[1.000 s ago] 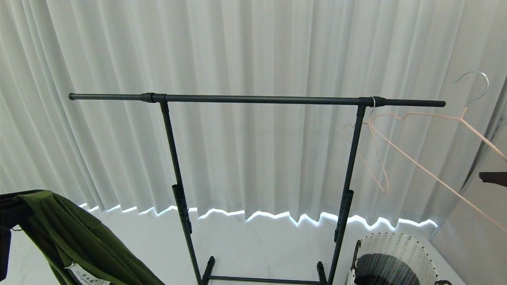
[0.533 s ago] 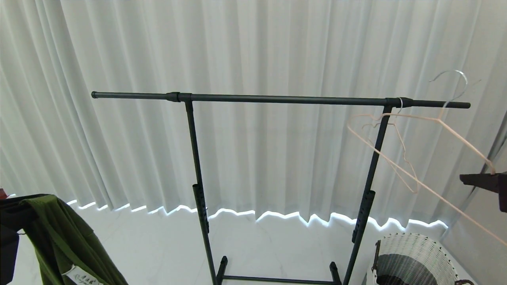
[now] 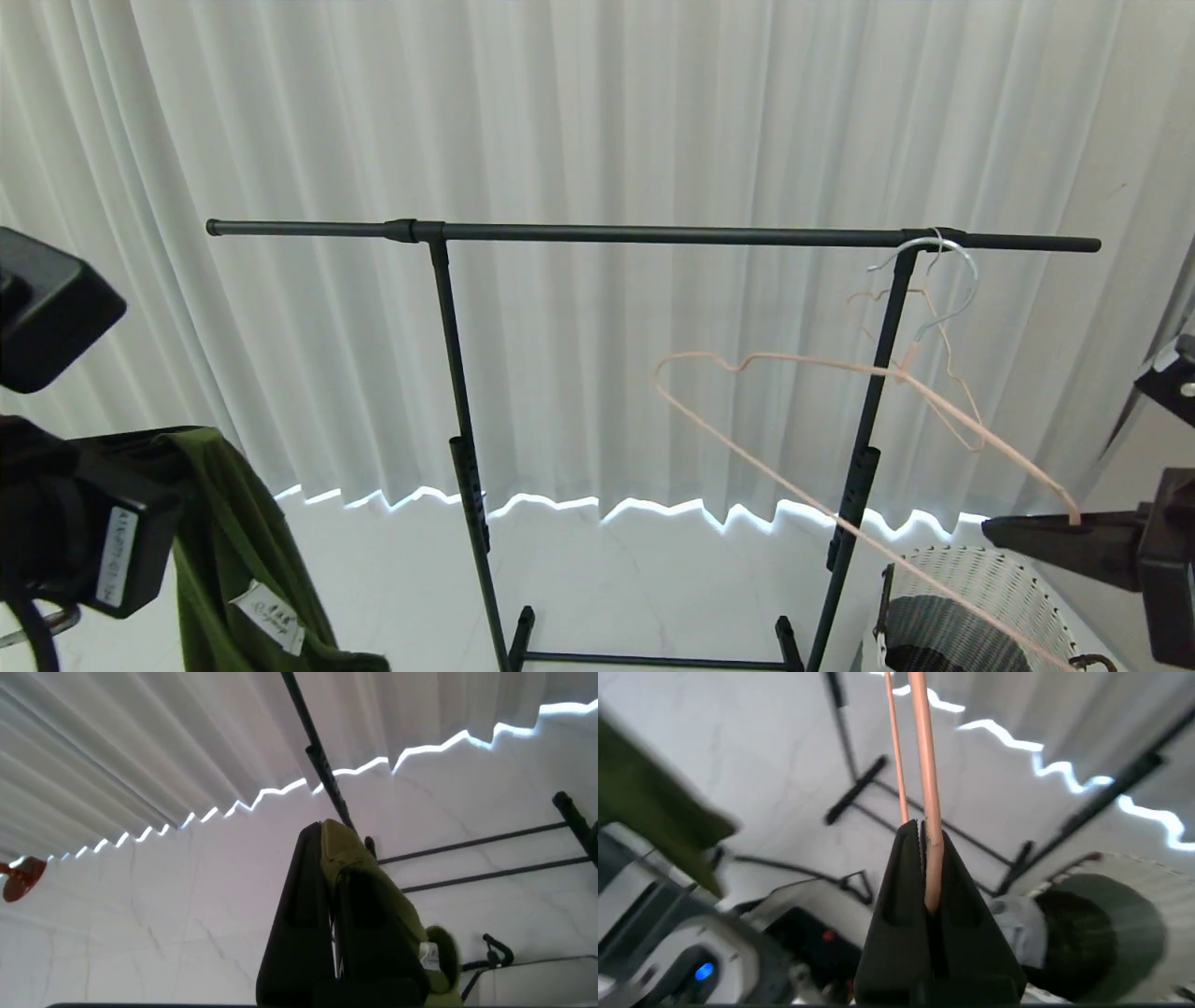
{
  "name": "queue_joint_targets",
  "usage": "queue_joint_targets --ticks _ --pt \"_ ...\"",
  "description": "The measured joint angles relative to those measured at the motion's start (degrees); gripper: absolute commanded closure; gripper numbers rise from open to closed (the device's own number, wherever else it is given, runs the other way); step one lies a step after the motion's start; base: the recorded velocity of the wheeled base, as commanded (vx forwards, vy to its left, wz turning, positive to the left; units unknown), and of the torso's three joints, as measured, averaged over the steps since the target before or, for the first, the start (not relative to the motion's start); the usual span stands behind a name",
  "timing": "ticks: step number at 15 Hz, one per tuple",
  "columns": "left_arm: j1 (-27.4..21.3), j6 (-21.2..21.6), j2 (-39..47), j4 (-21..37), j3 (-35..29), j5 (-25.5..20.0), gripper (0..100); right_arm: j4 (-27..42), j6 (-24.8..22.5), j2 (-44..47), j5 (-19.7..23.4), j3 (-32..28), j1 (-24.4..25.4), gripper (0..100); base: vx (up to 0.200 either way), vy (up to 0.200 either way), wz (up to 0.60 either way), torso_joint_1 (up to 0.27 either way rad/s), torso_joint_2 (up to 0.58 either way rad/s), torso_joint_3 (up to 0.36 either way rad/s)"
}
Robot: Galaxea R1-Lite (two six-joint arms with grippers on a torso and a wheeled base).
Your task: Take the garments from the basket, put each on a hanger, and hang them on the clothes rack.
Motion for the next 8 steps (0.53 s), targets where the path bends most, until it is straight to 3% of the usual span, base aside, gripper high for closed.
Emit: queue_joint_targets --ticks 4,8 --pt "4.6 -1.2 8.2 -1.7 -3.1 0.2 100 -0.1 4.1 -1.2 -0.1 1.3 11.3 100 0.000 0.000 0.00 0.000 0.00 0.000" --pt "5.9 -11.5 16.6 -1.7 -8.1 0.4 100 -0.8 5.7 -0.2 -0.3 1.4 17.4 100 0.000 0.000 0.00 0.000 0.00 0.000"
